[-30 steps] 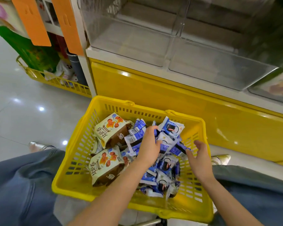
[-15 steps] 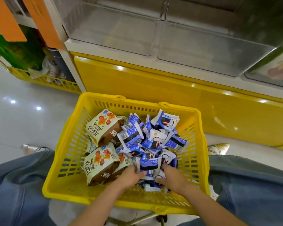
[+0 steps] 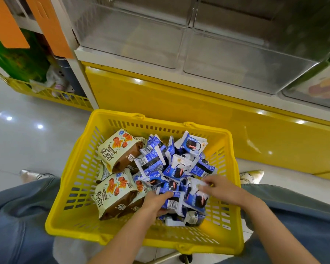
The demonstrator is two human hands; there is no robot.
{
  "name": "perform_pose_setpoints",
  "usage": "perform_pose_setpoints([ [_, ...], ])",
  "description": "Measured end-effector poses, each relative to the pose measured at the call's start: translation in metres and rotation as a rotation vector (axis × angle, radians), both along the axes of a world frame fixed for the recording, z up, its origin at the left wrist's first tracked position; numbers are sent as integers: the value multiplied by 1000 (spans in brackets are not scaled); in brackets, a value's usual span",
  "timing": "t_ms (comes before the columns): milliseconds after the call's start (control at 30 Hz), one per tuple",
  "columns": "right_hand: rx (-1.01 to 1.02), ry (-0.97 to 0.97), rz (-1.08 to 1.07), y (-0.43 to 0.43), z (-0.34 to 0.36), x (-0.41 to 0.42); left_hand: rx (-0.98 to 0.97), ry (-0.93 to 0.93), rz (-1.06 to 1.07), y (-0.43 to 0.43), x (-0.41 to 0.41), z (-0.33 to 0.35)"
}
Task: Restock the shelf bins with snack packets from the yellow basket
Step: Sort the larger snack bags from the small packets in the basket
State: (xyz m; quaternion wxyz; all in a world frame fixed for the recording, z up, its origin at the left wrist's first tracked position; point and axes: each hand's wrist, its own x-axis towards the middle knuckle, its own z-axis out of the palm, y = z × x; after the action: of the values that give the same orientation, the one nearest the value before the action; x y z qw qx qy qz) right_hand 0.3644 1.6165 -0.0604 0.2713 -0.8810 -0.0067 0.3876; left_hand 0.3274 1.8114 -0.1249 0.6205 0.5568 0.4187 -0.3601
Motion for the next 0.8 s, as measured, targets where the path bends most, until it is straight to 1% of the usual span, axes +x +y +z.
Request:
perform_pose_setpoints([
  [67, 73, -79, -80, 2, 15, 10, 34, -63, -81, 8, -4, 0],
  [200, 306, -196, -328, 20, 31, 32, 127, -210, -258, 34, -13, 8],
  [300, 413, -269, -475, 51, 27, 48, 126, -329, -343, 54, -15, 18],
  [367, 382, -339, -533, 67, 21, 55, 147, -420, -369, 63, -15, 26],
  [433, 309, -458, -584, 72, 13, 51, 180, -472, -339, 68, -15, 30],
  [467, 271, -503, -583, 69, 9, 44, 176, -488, -308, 70, -15, 32],
  [500, 228, -525, -537, 65, 2, 33, 160, -499, -270, 72, -16, 33],
  [533, 174, -514, -448, 58, -7, 20, 139, -502, -229, 72, -16, 35],
  [600, 60, -416, -236, 45, -30, -8, 83, -489, -159, 74, -19, 37],
  [667, -76, -308, -72, 31, -52, -29, 41, -478, -123, 75, -22, 38],
  [700, -135, -263, -34, 26, -60, -33, 27, -480, -121, 76, -23, 39],
  [800, -226, -162, -72, 21, -70, -33, 32, -507, -168, 79, -26, 42],
])
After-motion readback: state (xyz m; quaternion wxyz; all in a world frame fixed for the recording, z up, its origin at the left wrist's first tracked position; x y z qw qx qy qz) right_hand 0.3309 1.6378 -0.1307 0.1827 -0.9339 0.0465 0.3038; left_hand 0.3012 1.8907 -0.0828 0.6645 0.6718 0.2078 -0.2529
